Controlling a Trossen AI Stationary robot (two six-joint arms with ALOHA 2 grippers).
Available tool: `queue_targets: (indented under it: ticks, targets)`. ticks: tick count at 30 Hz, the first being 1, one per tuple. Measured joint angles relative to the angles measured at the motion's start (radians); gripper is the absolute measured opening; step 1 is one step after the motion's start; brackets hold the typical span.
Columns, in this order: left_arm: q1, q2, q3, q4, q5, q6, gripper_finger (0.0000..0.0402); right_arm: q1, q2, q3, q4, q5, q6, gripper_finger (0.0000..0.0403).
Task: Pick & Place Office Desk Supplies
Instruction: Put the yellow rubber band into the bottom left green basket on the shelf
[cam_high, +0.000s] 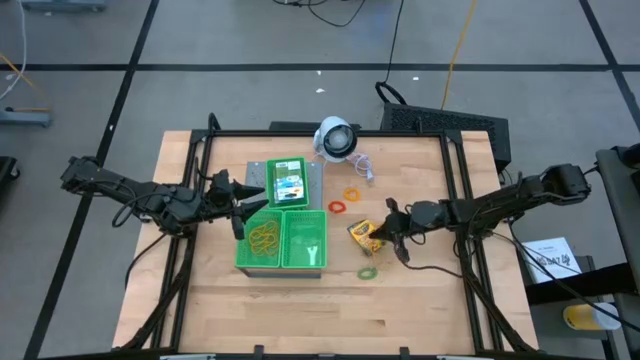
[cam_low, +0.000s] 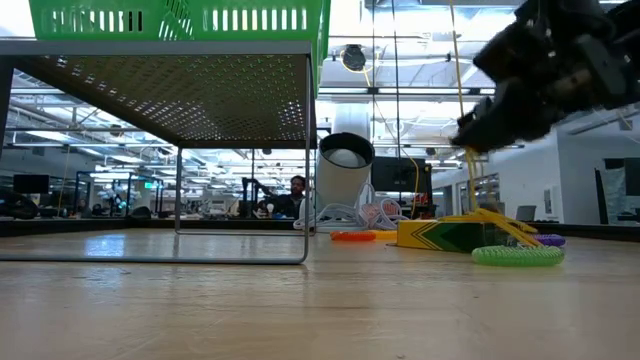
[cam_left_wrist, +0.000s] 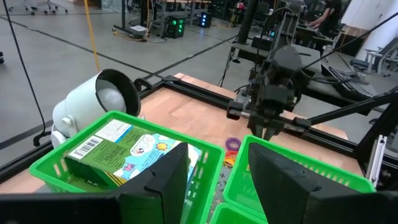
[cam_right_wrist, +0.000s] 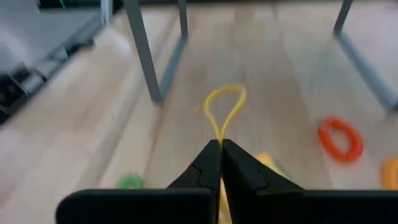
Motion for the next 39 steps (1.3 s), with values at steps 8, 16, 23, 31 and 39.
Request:
queue_targets:
  ticks: [8,16,23,31,39]
  targets:
    - [0.0,0.0,0.0,0.007,0.0,-0.049,0.0175,0.0,-0.082,0.0,0.156,-0.001,-0.031,0.0001]
    - [0.0,0.039,0.0,0.2,0.025,-0.038,0.0175,0.0,-0.122,0.0,0.386,-0.038,-0.086,0.0001]
    - [0.002,0.239,0.007,0.578,0.163,0.311,0.0178,0.0,-0.088,0.0,0.596,-0.166,-0.135,0.0]
    - [0.047,0.486,0.188,0.625,0.278,0.329,0.0263,0.0,-0.024,0.0,0.771,-0.158,-0.137,0.0]
    - [0.102,0.732,0.39,0.599,0.359,0.397,0.0321,0.0,0.049,0.02,0.921,-0.159,-0.151,0.0]
